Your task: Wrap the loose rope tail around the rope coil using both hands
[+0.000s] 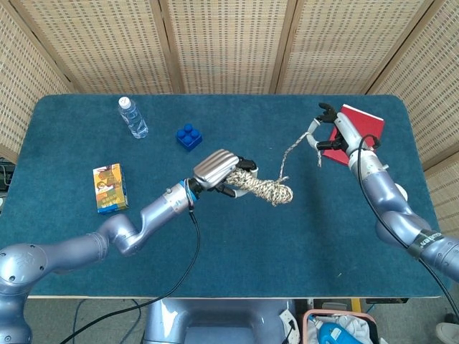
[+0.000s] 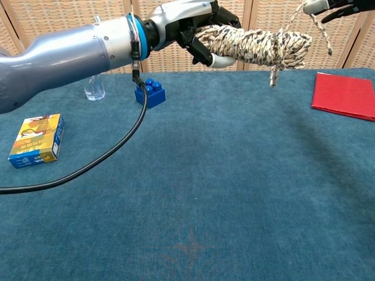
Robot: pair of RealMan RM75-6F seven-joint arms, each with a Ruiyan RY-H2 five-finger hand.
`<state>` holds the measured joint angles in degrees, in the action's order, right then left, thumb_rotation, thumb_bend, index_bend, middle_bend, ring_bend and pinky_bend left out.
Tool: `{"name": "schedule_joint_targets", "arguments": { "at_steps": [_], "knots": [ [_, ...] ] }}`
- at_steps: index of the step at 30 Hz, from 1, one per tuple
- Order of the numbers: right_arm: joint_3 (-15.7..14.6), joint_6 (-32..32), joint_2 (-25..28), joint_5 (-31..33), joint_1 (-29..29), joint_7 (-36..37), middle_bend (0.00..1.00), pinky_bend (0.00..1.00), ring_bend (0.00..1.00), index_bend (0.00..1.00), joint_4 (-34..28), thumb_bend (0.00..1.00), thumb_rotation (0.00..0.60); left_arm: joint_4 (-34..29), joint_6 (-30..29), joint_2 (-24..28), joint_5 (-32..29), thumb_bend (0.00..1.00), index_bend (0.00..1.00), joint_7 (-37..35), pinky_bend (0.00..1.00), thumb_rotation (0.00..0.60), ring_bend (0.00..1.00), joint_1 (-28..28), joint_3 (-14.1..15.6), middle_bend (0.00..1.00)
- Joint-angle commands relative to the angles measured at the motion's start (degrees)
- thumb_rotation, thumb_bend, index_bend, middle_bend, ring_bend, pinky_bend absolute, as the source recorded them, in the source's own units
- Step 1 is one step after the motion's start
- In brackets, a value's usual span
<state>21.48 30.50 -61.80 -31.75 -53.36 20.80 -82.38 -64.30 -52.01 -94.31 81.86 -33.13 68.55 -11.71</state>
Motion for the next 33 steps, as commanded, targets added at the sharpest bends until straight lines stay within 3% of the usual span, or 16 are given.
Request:
{"name": "schedule_joint_targets", "arguments": {
  "at_steps": [1, 8, 24, 33],
  "knots": [
    [-0.9, 3.2, -0.5, -0.7, 1.2, -1.5, 0.0, 0.0, 0.0, 0.69, -2.2, 0.52, 0.6, 1.2, 1.5, -2.1, -4.1, 0.56, 0.75, 4.7, 0.7, 0.6, 0.55, 0.2, -2.9, 0.66],
    [-1.3, 5.8, 0.0, -3.3, 3.5, -2.6, 0.0, 0.0, 0.0, 0.69, -6.3, 0.52, 0.6, 3.8, 1.7, -6.1, -10.6, 0.56, 0.75, 11.0, 0.7, 0.6, 0.55, 0.9, -7.6, 0.66],
    [-0.7, 11.5, 1.6, -14.0, 9.4, -1.7, 0.0, 0.0, 0.0, 0.7, -15.3, 0.52, 0.6, 6.5, 1.2, -10.0, -19.1, 0.58, 0.75, 21.9, 0.7, 0.6, 0.55, 1.8, -13.1, 0.66],
    [-2.4, 13.6, 2.6, -18.0, 11.7, -3.7, 0.0, 0.0, 0.0, 0.71, -18.0, 0.53, 0.6, 6.6, -0.1, -10.4, -21.8, 0.58, 0.75, 24.4, 0.7, 0.6, 0.55, 2.0, -16.0, 0.66]
  ]
}}
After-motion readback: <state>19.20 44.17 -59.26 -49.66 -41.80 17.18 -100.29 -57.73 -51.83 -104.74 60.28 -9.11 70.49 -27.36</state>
